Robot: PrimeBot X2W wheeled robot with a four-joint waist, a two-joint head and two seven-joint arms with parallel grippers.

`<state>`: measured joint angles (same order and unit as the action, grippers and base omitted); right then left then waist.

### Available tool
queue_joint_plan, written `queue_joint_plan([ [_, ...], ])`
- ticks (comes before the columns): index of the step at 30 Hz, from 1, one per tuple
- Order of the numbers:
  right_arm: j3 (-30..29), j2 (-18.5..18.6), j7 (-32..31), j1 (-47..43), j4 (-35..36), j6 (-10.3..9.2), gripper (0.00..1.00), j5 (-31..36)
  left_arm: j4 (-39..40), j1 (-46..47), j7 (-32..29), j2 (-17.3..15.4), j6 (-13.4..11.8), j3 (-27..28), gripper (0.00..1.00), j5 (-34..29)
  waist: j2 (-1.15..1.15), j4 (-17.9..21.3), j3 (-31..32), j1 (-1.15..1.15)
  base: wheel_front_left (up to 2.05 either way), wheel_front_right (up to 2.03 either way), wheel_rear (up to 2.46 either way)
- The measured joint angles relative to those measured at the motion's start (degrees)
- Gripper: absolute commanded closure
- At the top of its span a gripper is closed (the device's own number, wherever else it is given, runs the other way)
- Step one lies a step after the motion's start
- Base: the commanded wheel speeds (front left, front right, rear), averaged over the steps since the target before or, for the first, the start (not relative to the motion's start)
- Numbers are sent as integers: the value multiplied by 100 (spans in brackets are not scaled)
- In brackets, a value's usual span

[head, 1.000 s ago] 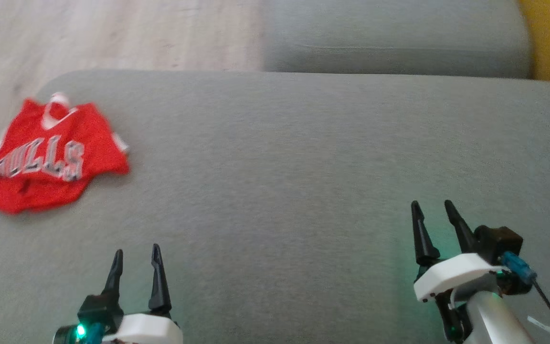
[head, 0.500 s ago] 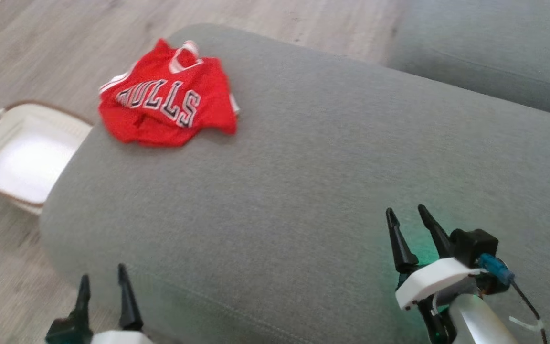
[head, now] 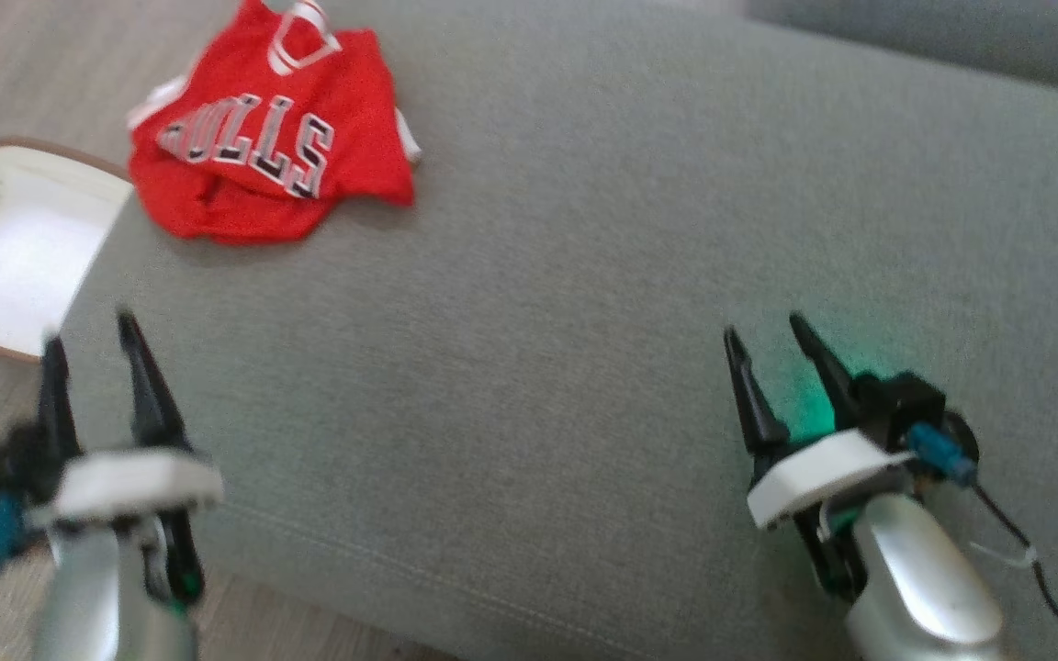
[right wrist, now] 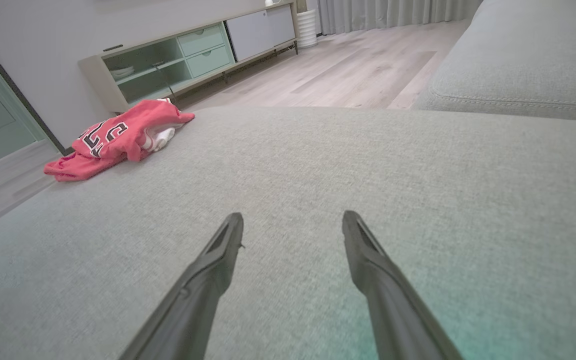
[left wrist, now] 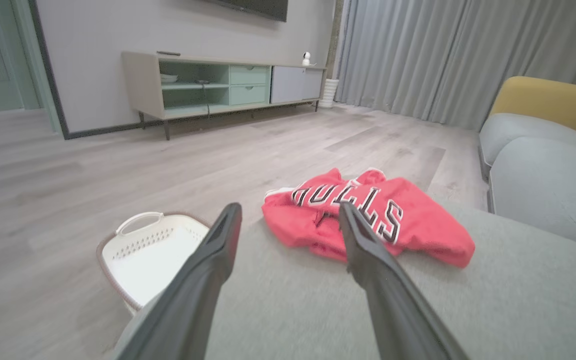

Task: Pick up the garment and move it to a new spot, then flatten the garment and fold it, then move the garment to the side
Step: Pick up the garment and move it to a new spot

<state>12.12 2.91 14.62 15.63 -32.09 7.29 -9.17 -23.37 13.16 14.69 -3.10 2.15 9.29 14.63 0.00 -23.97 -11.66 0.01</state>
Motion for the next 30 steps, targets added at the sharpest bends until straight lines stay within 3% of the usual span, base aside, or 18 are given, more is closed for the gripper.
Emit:
queue_joint_plan([
  [3, 68, 8, 0, 310, 232, 0, 0, 162, -402, 983, 1, -265, 243, 40, 0, -116, 0, 218, -405, 1, 0, 0, 0],
  [11, 212, 43, 1, 701, 644, 0, 0, 313, -1683, 2528, -2, -845, 443, -33, 0, -157, 0, 766, -1087, 1, 0, 0, 0],
  [17, 279, 69, 5, 922, 978, 0, 0, 311, -2764, 3315, -413, -1145, 379, -43, 0, -157, 0, 1289, -1543, 0, 0, 0, 0],
  [21, 366, 67, 10, 1075, 1195, 0, 0, 248, -3406, 3611, -600, -1368, 140, 3, 0, -157, 0, 1621, -1794, -1, 0, 0, 0],
  [26, 375, 58, 51, 1150, 1360, 1, 0, 186, -3966, 3856, -866, -1455, 14, 36, 0, -99, 0, 1906, -2015, -1, 0, 0, 0],
  [27, 375, 51, 51, 1176, 1367, 1, 0, 169, -4019, 3900, -896, -1497, 20, 45, 36, -97, 0, 1938, -2038, -2, 0, 0, 0],
  [28, 361, 52, 51, 1189, 1369, 1, 0, 158, -4076, 3959, -906, -1525, 34, 58, 100, -74, 0, 1959, -2055, -2, 0, 0, 0],
  [30, 350, 52, 51, 1190, 1368, 1, 0, 153, -4146, 4047, -896, -1538, 65, 43, 100, -46, 0, 1968, -2046, 0, 0, 0, 0],
])
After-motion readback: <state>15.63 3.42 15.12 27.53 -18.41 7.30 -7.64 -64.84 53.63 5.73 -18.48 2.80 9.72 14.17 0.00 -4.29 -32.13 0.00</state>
